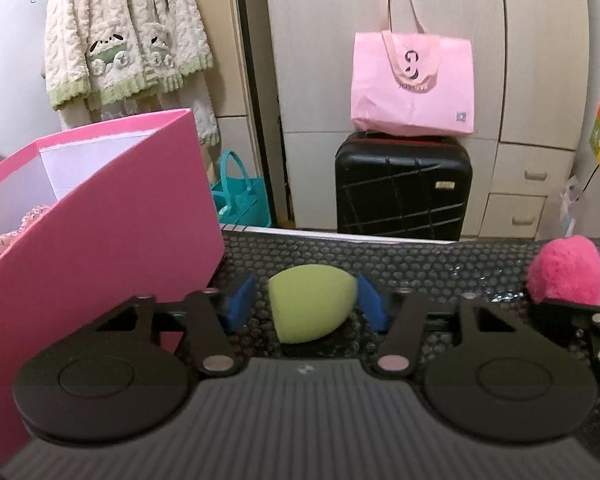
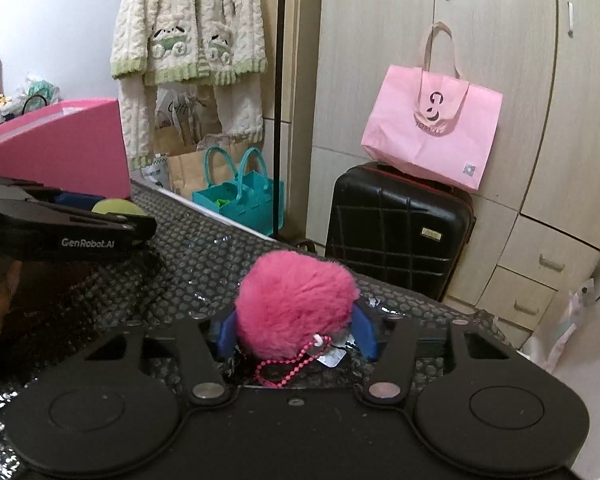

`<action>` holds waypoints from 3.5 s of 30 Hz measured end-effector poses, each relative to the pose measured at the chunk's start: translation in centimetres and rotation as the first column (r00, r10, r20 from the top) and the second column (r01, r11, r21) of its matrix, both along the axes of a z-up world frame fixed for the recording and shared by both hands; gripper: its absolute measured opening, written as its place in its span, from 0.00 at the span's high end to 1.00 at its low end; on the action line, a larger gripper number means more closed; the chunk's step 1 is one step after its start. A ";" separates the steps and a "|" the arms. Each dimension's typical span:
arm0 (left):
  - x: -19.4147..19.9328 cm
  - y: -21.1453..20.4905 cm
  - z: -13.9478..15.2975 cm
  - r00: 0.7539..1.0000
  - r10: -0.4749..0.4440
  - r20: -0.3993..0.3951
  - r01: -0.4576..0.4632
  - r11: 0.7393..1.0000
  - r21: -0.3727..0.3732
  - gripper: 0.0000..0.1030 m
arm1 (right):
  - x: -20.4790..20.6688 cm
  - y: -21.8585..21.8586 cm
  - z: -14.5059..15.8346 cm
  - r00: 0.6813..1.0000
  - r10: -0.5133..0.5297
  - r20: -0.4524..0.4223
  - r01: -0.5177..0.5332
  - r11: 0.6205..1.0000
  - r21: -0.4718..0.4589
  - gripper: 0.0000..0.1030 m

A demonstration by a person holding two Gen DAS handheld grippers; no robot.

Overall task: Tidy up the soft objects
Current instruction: 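Grasp the green sponge with the left gripper while the right grasps the pink pompom, then lift the green sponge and pink pompom and carry both over the pink box, then open the left gripper over the box while the right gripper releases the pompom inside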

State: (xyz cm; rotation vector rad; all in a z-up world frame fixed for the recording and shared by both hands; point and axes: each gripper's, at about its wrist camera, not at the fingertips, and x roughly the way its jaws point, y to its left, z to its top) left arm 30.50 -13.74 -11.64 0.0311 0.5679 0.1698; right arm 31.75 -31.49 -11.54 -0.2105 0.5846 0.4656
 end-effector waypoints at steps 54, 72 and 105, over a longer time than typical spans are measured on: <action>-26.7 15.8 11.8 0.877 -0.467 0.113 0.480 0.853 -0.203 0.58 | -25.8 12.9 11.0 0.978 0.184 -0.101 -0.162 0.968 0.192 0.45; -15.0 24.0 14.0 0.933 -0.348 0.096 0.360 0.882 -0.305 0.56 | -14.9 22.7 13.1 0.980 0.191 0.060 -0.198 0.963 0.180 0.44; -8.8 25.9 11.2 0.967 -0.206 -0.148 0.163 0.952 -0.259 0.02 | -11.1 24.6 11.9 0.984 0.177 -0.014 -0.178 0.983 -0.051 0.22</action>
